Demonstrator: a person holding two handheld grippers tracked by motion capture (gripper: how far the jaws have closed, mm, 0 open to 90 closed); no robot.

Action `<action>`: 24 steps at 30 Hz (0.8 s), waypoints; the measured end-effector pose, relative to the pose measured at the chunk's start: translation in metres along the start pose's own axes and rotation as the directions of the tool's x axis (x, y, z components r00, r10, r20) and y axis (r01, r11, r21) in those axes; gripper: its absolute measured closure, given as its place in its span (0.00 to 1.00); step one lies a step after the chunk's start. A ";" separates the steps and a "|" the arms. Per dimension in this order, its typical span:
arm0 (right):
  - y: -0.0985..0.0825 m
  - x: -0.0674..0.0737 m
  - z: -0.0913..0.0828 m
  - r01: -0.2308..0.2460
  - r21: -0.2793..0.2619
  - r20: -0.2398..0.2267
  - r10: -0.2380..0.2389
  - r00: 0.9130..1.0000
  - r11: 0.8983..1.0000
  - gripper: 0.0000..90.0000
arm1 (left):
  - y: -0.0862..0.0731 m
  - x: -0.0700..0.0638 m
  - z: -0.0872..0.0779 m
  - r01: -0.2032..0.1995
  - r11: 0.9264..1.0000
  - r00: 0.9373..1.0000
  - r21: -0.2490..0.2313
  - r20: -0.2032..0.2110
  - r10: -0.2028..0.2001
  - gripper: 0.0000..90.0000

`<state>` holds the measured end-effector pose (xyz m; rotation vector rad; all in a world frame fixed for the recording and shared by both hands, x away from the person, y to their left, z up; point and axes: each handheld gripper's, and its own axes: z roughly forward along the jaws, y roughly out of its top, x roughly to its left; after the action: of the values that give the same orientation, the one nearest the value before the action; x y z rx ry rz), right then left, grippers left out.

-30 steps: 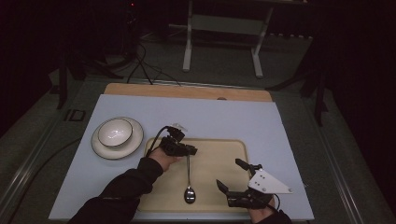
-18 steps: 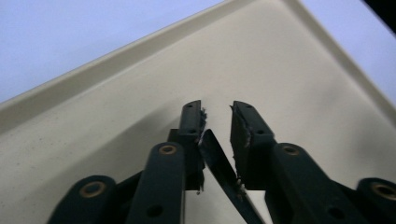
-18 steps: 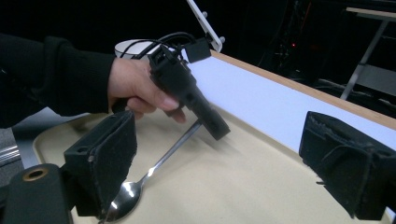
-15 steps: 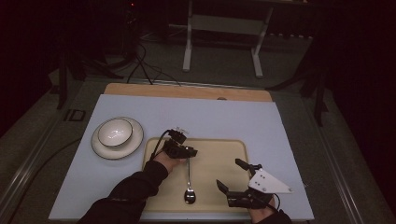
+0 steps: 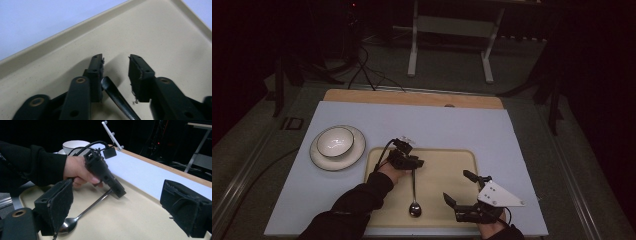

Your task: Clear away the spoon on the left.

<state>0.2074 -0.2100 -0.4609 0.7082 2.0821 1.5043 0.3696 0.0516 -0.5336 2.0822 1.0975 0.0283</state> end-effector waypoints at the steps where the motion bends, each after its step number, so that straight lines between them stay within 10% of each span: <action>1: 0.000 0.000 0.000 -0.001 0.001 0.000 0.001 1.000 1.000 0.13 | 0.001 -0.001 0.000 -0.010 1.000 1.000 0.002 -0.004 0.010 0.69; 18: 0.000 -0.001 0.000 -0.007 0.002 -0.002 0.007 1.000 1.000 0.13 | 0.004 -0.004 -0.012 -0.037 0.999 0.998 -0.040 -0.042 0.035 0.62; 24: 0.000 -0.001 0.000 -0.007 0.001 0.003 0.007 1.000 1.000 0.13 | 0.008 -0.011 -0.034 -0.063 0.994 0.998 -0.088 -0.014 0.062 0.45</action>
<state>0.2081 -0.2104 -0.4611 0.7187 2.0805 1.5053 0.3563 0.0614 -0.5011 2.0388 1.0191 0.1174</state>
